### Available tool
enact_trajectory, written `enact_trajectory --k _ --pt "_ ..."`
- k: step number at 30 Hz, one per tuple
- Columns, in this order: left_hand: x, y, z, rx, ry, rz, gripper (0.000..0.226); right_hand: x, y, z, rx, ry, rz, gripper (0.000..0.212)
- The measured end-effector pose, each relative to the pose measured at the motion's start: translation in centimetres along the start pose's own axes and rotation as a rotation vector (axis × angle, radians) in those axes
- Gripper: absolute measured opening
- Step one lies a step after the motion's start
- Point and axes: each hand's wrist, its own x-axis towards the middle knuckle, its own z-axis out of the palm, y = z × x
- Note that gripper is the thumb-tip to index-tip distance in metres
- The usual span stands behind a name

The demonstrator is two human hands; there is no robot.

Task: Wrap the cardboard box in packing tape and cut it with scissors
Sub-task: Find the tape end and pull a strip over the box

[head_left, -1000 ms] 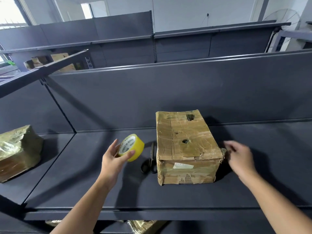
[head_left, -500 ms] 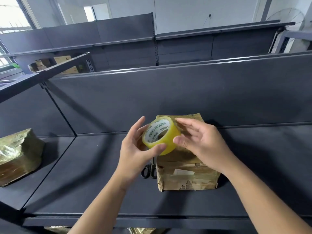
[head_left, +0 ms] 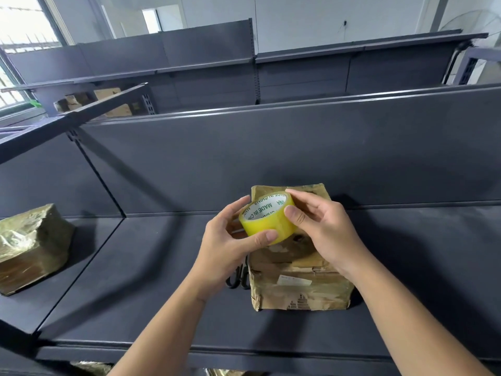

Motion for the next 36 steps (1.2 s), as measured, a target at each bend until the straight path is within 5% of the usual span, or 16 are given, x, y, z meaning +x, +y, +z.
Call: enact_trajectory --k 6,16,23,28,36 --pt "0.6 0.3 1.0 0.113 0.156 0.046 0.083 0.5 -0.5 0.6 -0.067 0.160 -0.033 0.041" --pt "1.7 -0.2 2.2 0.300 0.304 0.135 0.081 -0.3 0.0 1.5 -0.241 0.254 -0.184 0.048" --pt "1.4 -0.7 2.6 0.191 0.218 0.125 0.069 -0.6 0.3 1.3 -0.135 0.328 -0.150 0.076" --pt "0.9 -1.3 2.7 0.176 0.194 0.139 0.049 -0.4 0.3 0.4 -0.183 0.314 -0.137 0.059" --pt "1.1 -1.7 1.6 0.161 0.136 0.172 0.047 -0.5 0.4 0.0 -0.209 0.286 -0.183 0.066"
